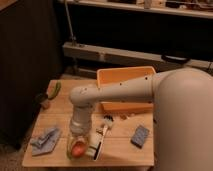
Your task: Place apple in plastic cup
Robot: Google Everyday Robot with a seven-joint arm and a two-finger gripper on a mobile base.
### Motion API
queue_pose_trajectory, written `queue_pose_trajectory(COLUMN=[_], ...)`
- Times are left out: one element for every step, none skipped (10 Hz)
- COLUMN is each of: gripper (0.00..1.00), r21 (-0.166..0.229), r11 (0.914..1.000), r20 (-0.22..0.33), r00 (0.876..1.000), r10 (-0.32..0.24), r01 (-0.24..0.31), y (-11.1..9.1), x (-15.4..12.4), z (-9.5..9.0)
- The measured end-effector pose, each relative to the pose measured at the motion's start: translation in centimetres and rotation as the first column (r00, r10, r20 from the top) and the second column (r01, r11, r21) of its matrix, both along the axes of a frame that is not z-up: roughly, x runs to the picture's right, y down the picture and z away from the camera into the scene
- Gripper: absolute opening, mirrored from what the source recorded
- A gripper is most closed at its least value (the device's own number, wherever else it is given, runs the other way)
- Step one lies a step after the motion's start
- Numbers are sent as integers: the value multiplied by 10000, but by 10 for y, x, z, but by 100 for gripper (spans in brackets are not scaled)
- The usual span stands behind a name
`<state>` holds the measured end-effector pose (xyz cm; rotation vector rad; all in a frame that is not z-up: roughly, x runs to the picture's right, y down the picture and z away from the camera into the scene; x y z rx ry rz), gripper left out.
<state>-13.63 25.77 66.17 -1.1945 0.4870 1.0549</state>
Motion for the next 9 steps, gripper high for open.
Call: queue_pose_trajectory(gripper=[61,61,61,61,61,61,61,61,61], r21=[11,25,32,43,33,29,15,13,78], r11=[10000,10000,10000,10000,9999,9997,9996,9995,9990], r20=[7,-5,0,37,126,170,204,222,191], r00=[10000,10000,10000,10000,9998,9996,9994,9992,9989], r10=[-7,1,18,69,167,228,275,328,430], r01=[7,-1,-18,-70,-167,-228,-275,-328,-431], y=[0,-1,0,-1,-2,-3,-3,-4,-5], x=[0,0,0,0,-1,-2,-2,-2,0], z=[0,0,0,0,0,0,-1,-1,-2])
